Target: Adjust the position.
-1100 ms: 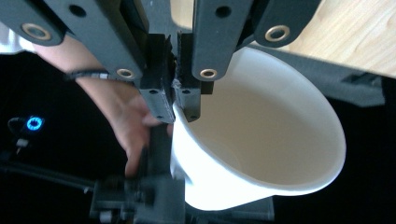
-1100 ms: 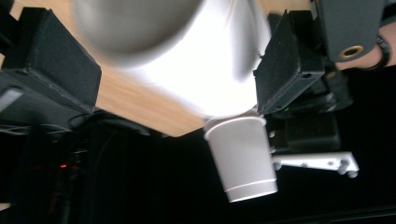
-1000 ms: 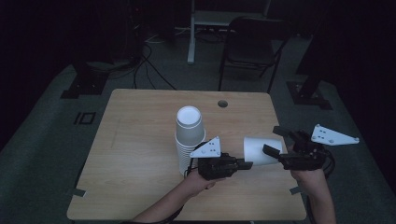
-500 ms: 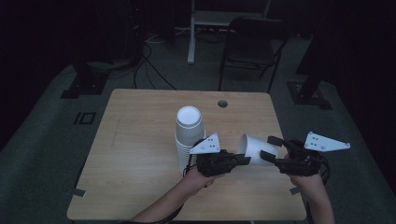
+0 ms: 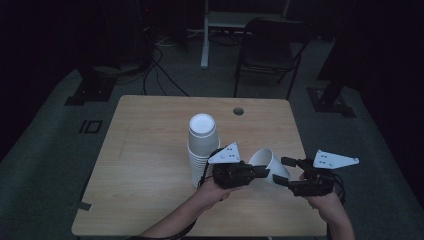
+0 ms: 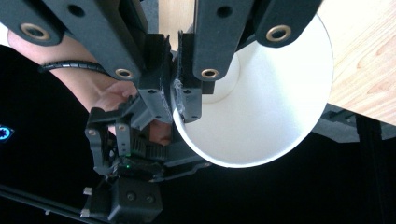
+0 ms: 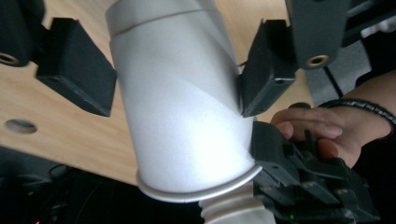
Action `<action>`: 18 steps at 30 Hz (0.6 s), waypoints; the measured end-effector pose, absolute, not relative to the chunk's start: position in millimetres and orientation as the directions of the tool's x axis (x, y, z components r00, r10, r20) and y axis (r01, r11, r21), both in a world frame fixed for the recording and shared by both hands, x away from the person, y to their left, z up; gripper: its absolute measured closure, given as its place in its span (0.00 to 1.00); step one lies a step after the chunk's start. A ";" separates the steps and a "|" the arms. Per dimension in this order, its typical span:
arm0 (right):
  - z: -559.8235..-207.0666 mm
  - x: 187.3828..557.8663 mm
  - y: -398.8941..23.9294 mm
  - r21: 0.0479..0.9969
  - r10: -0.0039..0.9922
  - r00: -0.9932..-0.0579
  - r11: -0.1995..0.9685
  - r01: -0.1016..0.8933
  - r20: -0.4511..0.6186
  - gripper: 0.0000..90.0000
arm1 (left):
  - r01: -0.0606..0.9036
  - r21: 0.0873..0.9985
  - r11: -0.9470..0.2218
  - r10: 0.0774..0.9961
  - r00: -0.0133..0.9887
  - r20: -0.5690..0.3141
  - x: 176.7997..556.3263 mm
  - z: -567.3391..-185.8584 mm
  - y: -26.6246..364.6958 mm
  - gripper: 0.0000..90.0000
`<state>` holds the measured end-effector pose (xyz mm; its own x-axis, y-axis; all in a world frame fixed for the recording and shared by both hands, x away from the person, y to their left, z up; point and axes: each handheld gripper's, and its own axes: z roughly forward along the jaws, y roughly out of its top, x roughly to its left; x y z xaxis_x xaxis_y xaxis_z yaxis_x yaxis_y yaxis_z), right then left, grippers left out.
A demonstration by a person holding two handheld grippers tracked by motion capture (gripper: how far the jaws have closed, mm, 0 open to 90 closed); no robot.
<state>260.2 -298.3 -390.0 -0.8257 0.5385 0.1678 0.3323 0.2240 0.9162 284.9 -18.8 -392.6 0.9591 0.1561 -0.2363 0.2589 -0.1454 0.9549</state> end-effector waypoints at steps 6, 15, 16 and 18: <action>-400.0 262.2 -288.6 0.904 0.533 -0.829 0.250 0.347 0.170 0.22 | 0.282 0.949 -0.139 0.162 0.952 -0.259 287.5 -391.6 -19.7 0.95; -414.1 263.9 -275.6 0.885 0.505 -0.842 0.281 0.370 0.191 0.19 | 0.264 0.949 -0.170 0.152 0.959 -0.239 285.5 -389.4 -24.8 0.94; -415.6 264.3 -273.1 0.883 0.507 -0.840 0.284 0.374 0.193 0.19 | 0.265 0.949 -0.169 0.151 0.959 -0.241 284.6 -389.7 -26.4 0.94; -418.6 265.7 -268.5 0.878 0.498 -0.844 0.293 0.378 0.197 0.20 | 0.268 0.949 -0.164 0.149 0.958 -0.245 284.2 -389.8 -27.6 0.94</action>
